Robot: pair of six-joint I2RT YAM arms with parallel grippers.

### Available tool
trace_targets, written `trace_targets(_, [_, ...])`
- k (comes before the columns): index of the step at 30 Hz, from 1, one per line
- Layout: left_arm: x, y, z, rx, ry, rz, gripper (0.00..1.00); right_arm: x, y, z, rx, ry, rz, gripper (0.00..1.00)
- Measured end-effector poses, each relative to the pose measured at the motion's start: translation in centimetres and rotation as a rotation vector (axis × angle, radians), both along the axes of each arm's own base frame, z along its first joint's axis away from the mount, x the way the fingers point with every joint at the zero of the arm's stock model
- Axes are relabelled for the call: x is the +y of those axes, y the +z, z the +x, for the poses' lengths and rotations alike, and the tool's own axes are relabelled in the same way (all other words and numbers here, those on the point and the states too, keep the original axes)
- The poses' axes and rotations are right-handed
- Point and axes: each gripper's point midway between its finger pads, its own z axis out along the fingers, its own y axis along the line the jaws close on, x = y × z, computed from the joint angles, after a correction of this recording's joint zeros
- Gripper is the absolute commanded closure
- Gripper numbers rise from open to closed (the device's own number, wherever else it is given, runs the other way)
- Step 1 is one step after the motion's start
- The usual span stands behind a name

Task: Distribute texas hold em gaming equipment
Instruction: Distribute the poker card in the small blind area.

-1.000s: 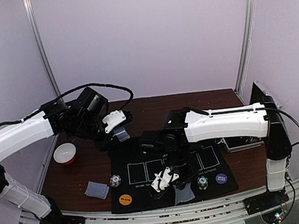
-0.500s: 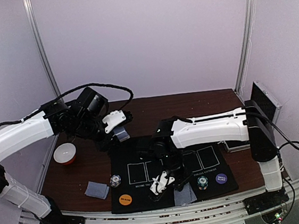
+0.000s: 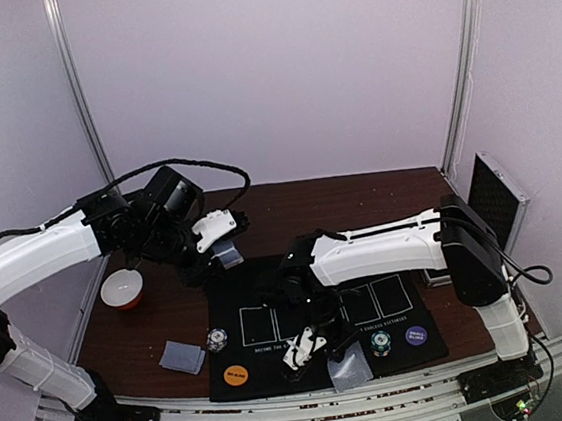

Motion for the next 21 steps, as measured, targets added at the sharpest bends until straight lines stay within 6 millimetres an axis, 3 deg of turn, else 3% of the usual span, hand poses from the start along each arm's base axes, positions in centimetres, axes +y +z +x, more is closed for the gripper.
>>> trace_targets(11, [0.18,0.4,-0.15,-0.008,0.0,-0.009,0.53,0.0,-0.07,0.62,-0.005,-0.021,0.008,1.0])
trace_targets(17, [0.27,0.48,-0.24,-0.011,0.0,-0.012,0.53,-0.17,-0.34,0.67,-0.013,-0.036,-0.002,0.75])
trace_targets(21, [0.29,0.45,-0.25,-0.01,0.0,-0.011,0.53,-0.17,-0.49,0.83,-0.024,-0.043,-0.004,0.66])
